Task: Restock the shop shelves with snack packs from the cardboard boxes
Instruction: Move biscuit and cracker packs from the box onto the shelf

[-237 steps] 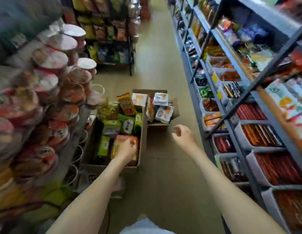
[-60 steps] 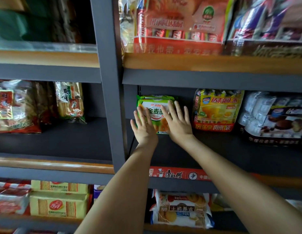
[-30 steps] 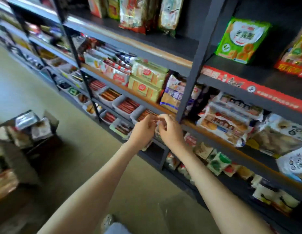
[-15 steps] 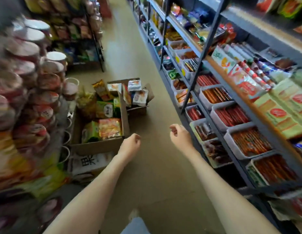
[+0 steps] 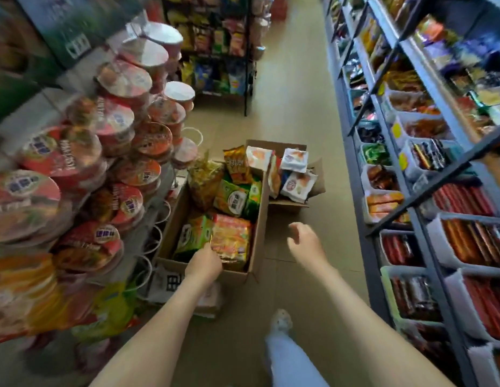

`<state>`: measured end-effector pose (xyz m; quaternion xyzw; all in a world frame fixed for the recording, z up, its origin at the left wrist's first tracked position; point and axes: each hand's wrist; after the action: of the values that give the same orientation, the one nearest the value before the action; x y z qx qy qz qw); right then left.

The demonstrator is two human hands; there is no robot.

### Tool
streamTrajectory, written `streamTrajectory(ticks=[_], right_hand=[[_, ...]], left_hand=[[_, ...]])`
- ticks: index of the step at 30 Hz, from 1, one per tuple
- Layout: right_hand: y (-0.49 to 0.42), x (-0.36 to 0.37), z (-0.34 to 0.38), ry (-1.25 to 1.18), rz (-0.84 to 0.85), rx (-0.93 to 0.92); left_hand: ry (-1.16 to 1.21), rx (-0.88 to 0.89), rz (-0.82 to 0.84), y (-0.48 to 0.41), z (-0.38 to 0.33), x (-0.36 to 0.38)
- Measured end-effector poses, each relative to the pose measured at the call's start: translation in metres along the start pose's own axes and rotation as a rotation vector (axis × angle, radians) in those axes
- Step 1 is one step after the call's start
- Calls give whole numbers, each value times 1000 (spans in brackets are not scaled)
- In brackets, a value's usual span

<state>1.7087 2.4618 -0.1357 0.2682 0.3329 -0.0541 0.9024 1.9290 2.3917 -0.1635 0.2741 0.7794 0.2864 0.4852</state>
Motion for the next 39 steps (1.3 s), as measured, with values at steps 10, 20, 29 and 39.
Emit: streamTrajectory(ticks=[10, 20, 29, 39], right_hand=[[-158, 22, -23, 271, 453, -30], [-265, 133, -7, 213, 665, -17], [-348, 224, 19, 88, 800, -139], [-361, 220, 39, 132, 810, -276]], left_hand=[[246, -315, -8, -99, -9, 4], [390, -496, -29, -214, 29, 14], [690, -596, 32, -279, 56, 33], [694, -456, -147, -267, 52, 30]])
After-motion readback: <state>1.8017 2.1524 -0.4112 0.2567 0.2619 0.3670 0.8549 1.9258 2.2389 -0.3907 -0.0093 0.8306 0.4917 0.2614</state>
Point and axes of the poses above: each hand's wrist, its own y-axis away from the middle knuckle, its own x-axis out of the palm, z = x × y, and after that the axes turned 13 degrees about z, right-handed
